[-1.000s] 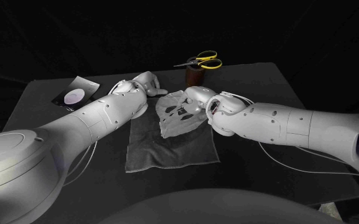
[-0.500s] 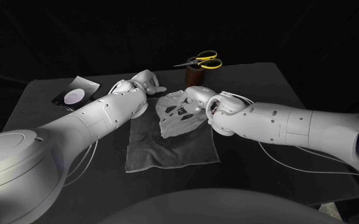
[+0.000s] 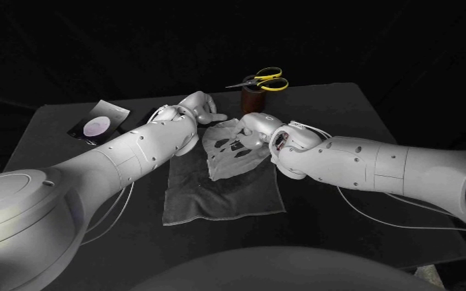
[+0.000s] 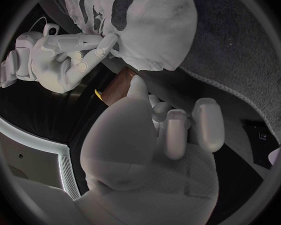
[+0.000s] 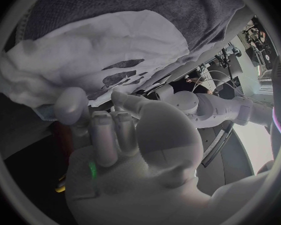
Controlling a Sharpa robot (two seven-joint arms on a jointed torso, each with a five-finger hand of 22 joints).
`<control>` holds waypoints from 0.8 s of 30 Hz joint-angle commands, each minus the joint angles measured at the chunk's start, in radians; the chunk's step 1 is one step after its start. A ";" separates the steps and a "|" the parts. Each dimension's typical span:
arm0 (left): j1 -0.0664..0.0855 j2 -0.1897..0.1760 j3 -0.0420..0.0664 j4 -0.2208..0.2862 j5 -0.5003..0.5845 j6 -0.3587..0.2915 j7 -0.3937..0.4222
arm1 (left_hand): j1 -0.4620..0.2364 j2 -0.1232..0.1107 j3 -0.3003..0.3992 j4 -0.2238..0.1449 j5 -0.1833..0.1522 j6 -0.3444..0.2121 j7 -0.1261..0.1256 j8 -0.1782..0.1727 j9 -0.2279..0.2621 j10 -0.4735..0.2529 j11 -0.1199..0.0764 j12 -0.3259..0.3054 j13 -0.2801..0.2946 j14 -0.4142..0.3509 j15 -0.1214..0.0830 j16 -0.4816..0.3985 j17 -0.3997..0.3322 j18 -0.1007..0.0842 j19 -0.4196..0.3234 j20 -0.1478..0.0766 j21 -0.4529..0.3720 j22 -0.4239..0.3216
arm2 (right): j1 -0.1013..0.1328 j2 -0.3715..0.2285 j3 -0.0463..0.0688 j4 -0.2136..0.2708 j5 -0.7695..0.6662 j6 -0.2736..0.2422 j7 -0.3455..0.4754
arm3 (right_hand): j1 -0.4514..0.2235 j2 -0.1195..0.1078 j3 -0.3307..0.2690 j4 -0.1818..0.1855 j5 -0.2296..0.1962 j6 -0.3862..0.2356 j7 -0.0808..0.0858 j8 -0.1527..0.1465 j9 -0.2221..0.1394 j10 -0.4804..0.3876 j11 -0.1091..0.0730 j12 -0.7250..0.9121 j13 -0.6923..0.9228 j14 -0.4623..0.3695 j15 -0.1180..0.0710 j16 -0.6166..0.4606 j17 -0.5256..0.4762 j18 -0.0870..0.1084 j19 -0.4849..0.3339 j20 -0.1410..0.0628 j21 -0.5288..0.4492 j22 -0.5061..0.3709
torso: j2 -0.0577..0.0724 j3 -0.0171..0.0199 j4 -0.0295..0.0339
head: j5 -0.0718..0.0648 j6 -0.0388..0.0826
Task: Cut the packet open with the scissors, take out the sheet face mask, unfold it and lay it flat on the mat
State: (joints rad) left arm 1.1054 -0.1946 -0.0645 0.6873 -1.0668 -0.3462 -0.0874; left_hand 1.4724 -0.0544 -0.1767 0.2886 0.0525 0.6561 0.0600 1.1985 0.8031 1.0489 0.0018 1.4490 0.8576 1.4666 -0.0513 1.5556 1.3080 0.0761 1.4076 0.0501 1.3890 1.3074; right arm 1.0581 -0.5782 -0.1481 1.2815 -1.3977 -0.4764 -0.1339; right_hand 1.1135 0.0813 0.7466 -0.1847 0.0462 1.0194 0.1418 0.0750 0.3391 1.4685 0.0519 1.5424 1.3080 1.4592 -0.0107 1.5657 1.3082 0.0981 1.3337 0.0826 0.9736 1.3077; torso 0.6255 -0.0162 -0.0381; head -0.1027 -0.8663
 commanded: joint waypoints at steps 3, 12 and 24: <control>0.001 0.005 0.001 0.002 -0.008 0.007 0.033 | 0.000 -0.011 -0.005 0.001 -0.004 -0.003 0.005 -0.006 0.002 -0.007 0.001 -0.004 0.002 0.070 -0.001 -0.002 0.181 -0.008 -0.008 -0.001 -0.003 0.039 | 0.000 -0.005 0.000 0.005 0.067 -0.129 0.134 | 0.001 -0.009 0.007 -0.001 0.002 0.002 0.005 0.007 0.000 0.096 0.007 0.004 0.246 0.112 0.002 0.005 0.263 0.018 -0.005 0.000 0.002 0.108 | 0.000 0.0025 -0.0018 | 0.000 0.003; 0.002 -0.022 0.002 0.044 -0.006 0.001 0.035 | 0.067 0.014 0.033 -0.002 -0.003 -0.020 0.015 -0.055 -0.023 -0.046 0.009 -0.018 -0.038 0.060 0.005 -0.007 0.159 -0.004 -0.021 0.003 -0.018 0.023 | 0.009 -0.076 0.002 0.064 0.214 -0.231 0.294 | 0.009 -0.019 0.013 -0.009 0.003 0.009 0.004 0.011 0.002 0.094 0.007 0.000 0.243 0.112 0.002 0.005 0.263 0.018 -0.008 0.001 -0.001 0.107 | 0.000 0.0020 0.0002 | 0.002 0.001; 0.008 -0.101 0.015 0.164 0.083 -0.010 0.069 | 0.110 0.033 0.085 0.000 -0.003 -0.025 0.054 -0.217 -0.148 -0.179 0.042 -0.076 -0.199 0.027 0.034 -0.025 0.088 0.006 -0.049 0.028 -0.050 -0.012 | 0.031 -0.206 0.006 0.113 0.295 -0.096 0.144 | 0.009 -0.082 -0.084 -0.011 0.012 0.036 -0.015 0.064 0.030 0.095 -0.010 0.001 0.243 0.112 -0.012 0.005 0.263 0.016 0.000 0.002 0.018 0.109 | -0.001 0.0008 0.0047 | 0.002 0.006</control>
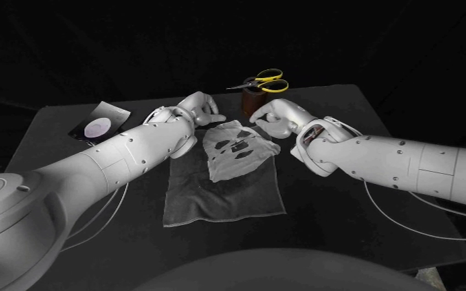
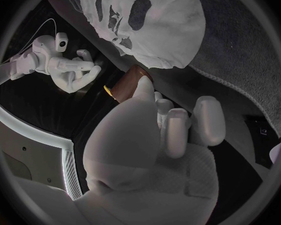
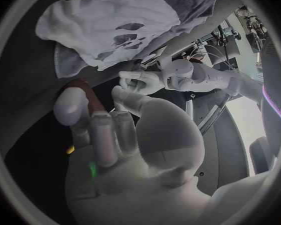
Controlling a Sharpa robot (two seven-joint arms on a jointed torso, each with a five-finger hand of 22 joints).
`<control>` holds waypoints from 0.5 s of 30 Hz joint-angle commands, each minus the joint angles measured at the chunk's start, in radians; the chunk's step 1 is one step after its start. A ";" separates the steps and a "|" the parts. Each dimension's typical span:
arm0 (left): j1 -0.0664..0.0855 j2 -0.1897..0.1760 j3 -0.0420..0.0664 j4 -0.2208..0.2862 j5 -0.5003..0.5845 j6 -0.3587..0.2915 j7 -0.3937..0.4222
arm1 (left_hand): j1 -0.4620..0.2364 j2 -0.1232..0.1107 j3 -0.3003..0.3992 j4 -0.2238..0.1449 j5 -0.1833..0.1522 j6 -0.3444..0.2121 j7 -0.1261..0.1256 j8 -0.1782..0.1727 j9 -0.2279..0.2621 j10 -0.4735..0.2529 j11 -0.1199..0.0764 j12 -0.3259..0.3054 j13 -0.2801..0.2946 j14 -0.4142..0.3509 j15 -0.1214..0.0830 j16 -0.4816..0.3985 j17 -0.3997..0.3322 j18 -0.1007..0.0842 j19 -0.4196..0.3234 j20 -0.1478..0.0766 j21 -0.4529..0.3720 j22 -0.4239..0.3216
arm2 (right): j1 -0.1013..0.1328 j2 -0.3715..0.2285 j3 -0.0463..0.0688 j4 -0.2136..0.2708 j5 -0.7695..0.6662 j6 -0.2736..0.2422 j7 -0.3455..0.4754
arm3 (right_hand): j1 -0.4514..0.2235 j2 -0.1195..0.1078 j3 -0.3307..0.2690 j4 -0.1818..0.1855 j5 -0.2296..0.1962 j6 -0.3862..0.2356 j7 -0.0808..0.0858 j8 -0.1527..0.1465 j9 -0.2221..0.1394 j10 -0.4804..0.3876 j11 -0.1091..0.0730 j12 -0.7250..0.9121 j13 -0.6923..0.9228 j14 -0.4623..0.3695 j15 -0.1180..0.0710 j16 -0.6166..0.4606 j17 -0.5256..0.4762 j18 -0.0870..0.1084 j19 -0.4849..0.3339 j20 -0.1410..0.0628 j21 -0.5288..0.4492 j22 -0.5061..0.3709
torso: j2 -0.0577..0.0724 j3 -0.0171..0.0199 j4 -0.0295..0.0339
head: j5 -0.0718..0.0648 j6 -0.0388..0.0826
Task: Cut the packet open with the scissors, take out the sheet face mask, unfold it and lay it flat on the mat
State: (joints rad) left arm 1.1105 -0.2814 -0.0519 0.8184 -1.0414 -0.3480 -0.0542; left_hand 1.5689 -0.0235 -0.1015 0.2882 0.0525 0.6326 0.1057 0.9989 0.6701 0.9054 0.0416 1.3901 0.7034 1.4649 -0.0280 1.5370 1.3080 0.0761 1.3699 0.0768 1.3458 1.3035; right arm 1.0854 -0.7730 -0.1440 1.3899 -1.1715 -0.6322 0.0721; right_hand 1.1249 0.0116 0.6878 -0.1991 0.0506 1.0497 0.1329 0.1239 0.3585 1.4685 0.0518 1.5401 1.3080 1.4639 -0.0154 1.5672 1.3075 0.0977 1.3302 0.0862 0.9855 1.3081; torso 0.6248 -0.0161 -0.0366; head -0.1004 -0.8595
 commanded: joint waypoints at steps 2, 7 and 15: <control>0.004 -0.036 0.003 0.070 0.077 -0.010 0.045 | 0.019 0.004 0.021 0.000 -0.003 -0.004 0.018 -0.052 -0.046 -0.048 0.011 -0.029 -0.066 0.024 0.018 -0.010 0.079 0.007 -0.014 0.008 -0.010 -0.011 | 0.009 -0.024 0.003 0.006 0.094 0.083 -0.085 | -0.010 -0.023 -0.056 0.013 0.015 0.003 -0.011 0.028 0.020 0.095 -0.014 0.003 0.243 0.107 -0.011 0.004 0.263 0.016 0.005 -0.004 0.007 0.108 | 0.000 0.0004 0.0027 | -0.004 0.000; 0.005 -0.084 0.005 0.149 0.106 -0.010 0.058 | 0.025 0.003 0.039 0.000 -0.003 -0.011 0.033 -0.097 -0.088 -0.102 0.023 -0.064 -0.145 0.015 0.029 -0.015 0.061 0.010 -0.024 0.018 -0.021 -0.024 | 0.019 -0.038 0.005 0.005 0.128 0.132 -0.129 | -0.037 -0.042 -0.125 0.050 0.024 -0.012 -0.018 0.055 0.038 0.097 -0.020 0.013 0.250 0.107 -0.017 0.004 0.263 0.013 0.015 -0.009 0.021 0.110 | 0.000 -0.0002 0.0039 | -0.006 -0.002; 0.004 -0.163 0.006 0.258 0.133 -0.001 0.076 | 0.045 -0.001 0.084 -0.001 -0.003 -0.021 0.060 -0.194 -0.177 -0.101 0.047 -0.074 -0.165 0.012 0.049 -0.015 0.055 0.011 -0.026 0.037 -0.023 -0.027 | 0.030 -0.024 0.006 -0.013 0.148 0.194 -0.202 | -0.046 -0.056 -0.174 0.077 0.018 -0.028 -0.020 0.074 0.050 0.102 -0.022 0.031 0.263 0.107 -0.019 0.004 0.263 0.006 0.033 -0.012 0.055 0.119 | 0.001 -0.0004 0.0031 | -0.012 -0.004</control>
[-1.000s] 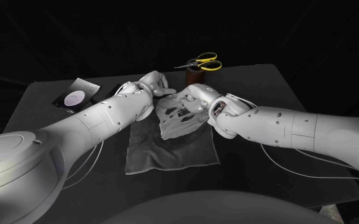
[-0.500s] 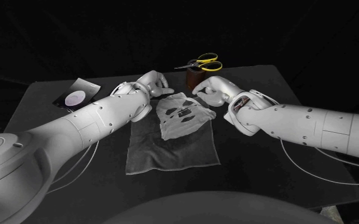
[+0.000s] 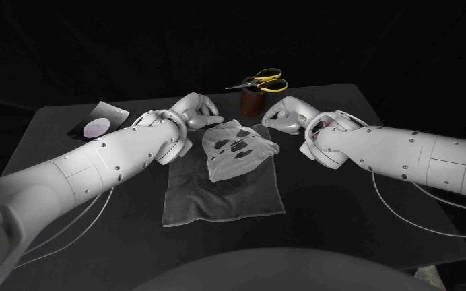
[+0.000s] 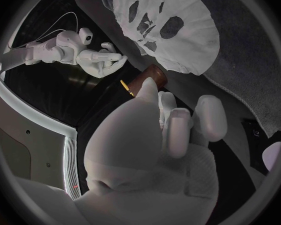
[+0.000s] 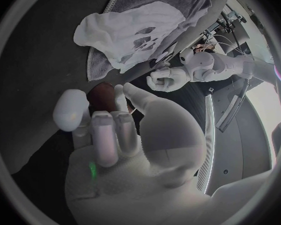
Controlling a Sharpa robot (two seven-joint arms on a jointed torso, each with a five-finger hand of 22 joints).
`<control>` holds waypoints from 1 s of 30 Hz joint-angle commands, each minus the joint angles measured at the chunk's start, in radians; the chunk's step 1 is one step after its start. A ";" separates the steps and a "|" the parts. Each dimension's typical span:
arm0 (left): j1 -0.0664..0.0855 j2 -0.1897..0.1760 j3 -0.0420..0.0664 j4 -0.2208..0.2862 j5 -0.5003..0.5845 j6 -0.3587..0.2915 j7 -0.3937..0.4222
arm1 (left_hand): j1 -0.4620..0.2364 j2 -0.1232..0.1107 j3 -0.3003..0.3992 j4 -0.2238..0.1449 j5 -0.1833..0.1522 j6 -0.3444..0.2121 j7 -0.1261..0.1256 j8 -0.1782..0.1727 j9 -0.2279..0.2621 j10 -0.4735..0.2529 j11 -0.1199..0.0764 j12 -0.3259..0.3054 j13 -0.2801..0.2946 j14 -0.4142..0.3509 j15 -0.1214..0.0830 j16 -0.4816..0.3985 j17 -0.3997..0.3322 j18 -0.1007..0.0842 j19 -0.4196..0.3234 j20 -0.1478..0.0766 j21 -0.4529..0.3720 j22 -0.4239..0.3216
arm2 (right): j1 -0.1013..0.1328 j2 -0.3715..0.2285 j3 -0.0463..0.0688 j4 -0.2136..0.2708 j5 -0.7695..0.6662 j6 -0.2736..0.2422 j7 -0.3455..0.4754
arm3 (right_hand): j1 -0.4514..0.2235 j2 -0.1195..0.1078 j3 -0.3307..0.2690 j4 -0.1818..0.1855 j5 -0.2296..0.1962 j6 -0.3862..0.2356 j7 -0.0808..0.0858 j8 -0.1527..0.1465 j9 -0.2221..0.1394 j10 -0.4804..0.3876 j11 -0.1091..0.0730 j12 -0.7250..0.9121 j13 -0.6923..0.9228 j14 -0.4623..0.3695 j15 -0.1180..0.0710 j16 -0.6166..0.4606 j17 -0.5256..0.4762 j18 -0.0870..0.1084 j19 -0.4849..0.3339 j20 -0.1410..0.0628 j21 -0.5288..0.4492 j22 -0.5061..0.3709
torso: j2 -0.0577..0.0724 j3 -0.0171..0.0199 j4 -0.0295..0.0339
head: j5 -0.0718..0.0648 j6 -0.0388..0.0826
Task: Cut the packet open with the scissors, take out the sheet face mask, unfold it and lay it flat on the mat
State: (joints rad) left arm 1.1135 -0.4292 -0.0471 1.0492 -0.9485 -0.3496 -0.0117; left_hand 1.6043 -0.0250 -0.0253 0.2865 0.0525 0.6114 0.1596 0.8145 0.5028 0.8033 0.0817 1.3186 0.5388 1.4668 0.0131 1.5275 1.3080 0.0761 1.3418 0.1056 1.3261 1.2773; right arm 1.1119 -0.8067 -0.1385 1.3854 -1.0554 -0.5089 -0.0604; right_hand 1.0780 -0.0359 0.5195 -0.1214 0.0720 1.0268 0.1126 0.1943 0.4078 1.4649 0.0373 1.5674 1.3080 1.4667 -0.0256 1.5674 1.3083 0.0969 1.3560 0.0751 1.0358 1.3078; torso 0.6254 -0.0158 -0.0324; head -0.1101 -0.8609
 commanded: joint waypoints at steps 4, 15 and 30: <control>-0.001 -0.046 0.001 0.065 0.044 0.003 0.036 | 0.014 0.001 0.017 0.000 -0.003 0.005 0.008 -0.019 -0.021 0.006 0.008 -0.001 0.003 0.011 0.010 -0.005 0.056 0.011 0.003 0.010 -0.002 0.001 | 0.009 0.031 0.001 -0.033 0.024 0.075 -0.096 | 0.007 -0.012 -0.014 -0.001 -0.006 -0.015 0.001 0.005 0.002 0.106 -0.007 0.003 0.263 0.104 -0.009 0.003 0.263 0.006 0.009 -0.002 0.007 0.120 | 0.001 -0.0020 -0.0014 | -0.004 -0.004; -0.006 -0.097 0.000 0.131 0.046 0.006 0.041 | 0.027 -0.001 0.043 -0.001 -0.003 0.017 0.009 -0.033 -0.043 0.029 0.009 0.008 0.025 0.016 0.011 -0.002 0.065 0.010 0.007 0.012 0.003 0.005 | 0.015 0.080 0.001 -0.081 -0.009 0.062 -0.125 | 0.019 -0.022 -0.030 -0.001 -0.013 -0.036 0.007 0.006 0.003 0.106 -0.002 0.003 0.263 0.104 -0.005 0.003 0.263 0.007 0.006 0.000 -0.004 0.117 | 0.001 -0.0019 -0.0015 | -0.009 -0.005; -0.012 -0.135 0.000 0.182 0.051 0.011 0.043 | 0.029 -0.002 0.049 -0.001 -0.003 0.021 0.009 -0.036 -0.048 0.036 0.009 0.011 0.033 0.017 0.012 -0.001 0.068 0.009 0.008 0.013 0.004 0.006 | 0.013 0.145 0.000 -0.137 -0.036 0.092 -0.131 | 0.029 -0.031 -0.050 0.000 -0.018 -0.067 0.018 0.002 -0.001 0.106 0.007 0.003 0.263 0.104 0.002 0.003 0.263 0.008 0.004 0.005 -0.011 0.115 | 0.001 -0.0008 -0.0026 | -0.008 0.000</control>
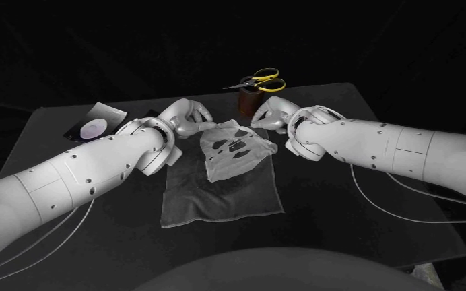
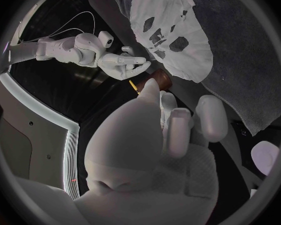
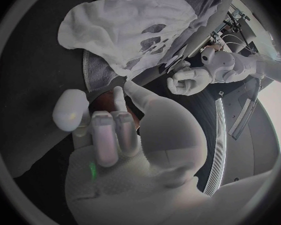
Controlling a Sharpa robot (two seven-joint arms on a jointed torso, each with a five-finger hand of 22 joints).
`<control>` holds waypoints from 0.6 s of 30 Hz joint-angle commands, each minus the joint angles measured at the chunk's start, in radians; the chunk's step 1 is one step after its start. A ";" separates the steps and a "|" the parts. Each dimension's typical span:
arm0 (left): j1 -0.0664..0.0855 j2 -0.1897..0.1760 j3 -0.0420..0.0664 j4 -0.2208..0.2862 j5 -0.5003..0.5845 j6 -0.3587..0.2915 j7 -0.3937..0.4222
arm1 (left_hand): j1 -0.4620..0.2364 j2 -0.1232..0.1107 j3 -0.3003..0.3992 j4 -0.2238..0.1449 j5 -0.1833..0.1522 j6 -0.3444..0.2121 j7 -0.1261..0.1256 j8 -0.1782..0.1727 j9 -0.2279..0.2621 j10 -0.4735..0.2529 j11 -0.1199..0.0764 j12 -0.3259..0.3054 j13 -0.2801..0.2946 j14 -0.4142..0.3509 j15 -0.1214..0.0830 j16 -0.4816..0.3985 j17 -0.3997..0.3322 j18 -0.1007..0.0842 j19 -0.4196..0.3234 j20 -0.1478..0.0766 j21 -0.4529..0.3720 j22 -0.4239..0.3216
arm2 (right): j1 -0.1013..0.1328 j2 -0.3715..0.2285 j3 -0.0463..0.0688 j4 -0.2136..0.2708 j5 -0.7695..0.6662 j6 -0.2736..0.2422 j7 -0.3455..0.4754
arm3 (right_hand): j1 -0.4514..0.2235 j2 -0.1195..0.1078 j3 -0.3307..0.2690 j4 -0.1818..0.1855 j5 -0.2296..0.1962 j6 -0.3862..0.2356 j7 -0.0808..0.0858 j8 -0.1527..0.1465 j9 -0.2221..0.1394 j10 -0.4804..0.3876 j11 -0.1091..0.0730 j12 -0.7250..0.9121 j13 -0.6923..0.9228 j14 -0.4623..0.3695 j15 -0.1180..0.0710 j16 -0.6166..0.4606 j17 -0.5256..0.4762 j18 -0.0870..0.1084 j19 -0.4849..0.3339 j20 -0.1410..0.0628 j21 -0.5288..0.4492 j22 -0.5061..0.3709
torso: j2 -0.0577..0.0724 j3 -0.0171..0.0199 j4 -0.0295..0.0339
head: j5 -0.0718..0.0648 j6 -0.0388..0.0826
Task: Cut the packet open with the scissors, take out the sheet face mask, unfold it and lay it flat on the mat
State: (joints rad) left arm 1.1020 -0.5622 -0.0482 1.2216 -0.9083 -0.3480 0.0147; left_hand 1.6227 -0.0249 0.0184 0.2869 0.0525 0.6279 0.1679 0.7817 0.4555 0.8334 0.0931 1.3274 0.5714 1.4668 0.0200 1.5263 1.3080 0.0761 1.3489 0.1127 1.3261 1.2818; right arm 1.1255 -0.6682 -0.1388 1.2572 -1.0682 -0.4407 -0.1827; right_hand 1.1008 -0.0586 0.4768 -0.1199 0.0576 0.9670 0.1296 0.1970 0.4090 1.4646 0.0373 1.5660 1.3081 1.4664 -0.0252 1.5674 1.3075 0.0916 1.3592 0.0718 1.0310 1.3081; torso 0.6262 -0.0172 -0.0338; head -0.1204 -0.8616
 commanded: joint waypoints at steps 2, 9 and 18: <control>0.000 -0.005 0.001 0.015 0.012 0.010 0.017 | 0.011 -0.003 0.007 -0.001 -0.003 0.005 0.001 -0.005 -0.003 0.005 -0.002 0.002 -0.001 0.017 0.005 0.000 0.067 0.009 0.001 0.005 0.005 0.002 | -0.001 0.011 0.000 -0.014 -0.024 0.026 -0.009 | 0.008 -0.009 -0.010 -0.001 -0.004 -0.012 0.003 -0.002 -0.003 0.106 0.009 0.005 0.263 0.104 0.003 0.003 0.263 0.014 0.000 0.010 -0.007 0.115 | 0.001 0.0003 -0.0006 | 0.002 0.001; -0.001 -0.016 0.001 0.034 0.015 0.009 0.016 | 0.011 -0.003 0.007 -0.001 -0.003 0.005 0.001 -0.005 -0.003 0.005 -0.002 0.002 -0.001 0.017 0.005 0.000 0.067 0.009 0.001 0.005 0.005 0.002 | -0.004 0.030 -0.001 -0.033 -0.031 0.033 -0.011 | 0.010 -0.010 -0.014 -0.001 -0.004 -0.021 0.006 -0.004 -0.004 0.106 0.012 0.005 0.263 0.104 0.005 0.003 0.263 0.014 -0.001 0.011 -0.011 0.114 | 0.001 0.0011 -0.0007 | 0.003 -0.001; -0.001 -0.023 0.001 0.046 0.015 0.010 0.014 | 0.011 -0.003 0.007 -0.001 -0.003 0.005 0.001 -0.005 -0.003 0.005 -0.002 0.002 -0.001 0.017 0.005 0.000 0.067 0.009 0.001 0.005 0.005 0.002 | -0.009 0.041 -0.002 -0.046 -0.034 0.043 -0.013 | 0.013 -0.010 -0.016 -0.002 -0.004 -0.024 0.008 -0.004 -0.005 0.106 0.013 0.005 0.263 0.104 0.007 0.003 0.263 0.015 -0.002 0.012 -0.014 0.113 | 0.001 0.0017 -0.0015 | 0.007 -0.004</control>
State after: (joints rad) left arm 1.1008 -0.5854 -0.0483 1.2631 -0.8998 -0.3475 0.0170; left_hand 1.6267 -0.0289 0.0184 0.2869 0.0525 0.6279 0.1676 0.7817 0.4538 0.8332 0.0932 1.3274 0.5712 1.4668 0.0199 1.5245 1.3080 0.0760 1.3489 0.1127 1.3262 1.2831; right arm 1.1171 -0.6286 -0.1405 1.2125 -1.0860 -0.4182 -0.1907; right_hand 1.1086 -0.0664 0.4673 -0.1214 0.0577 0.9516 0.1376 0.1970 0.4061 1.4647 0.0447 1.5674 1.3075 1.4662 -0.0250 1.5673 1.3082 0.0914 1.3590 0.0792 1.0231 1.3073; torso 0.6274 -0.0156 -0.0346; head -0.1141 -0.8647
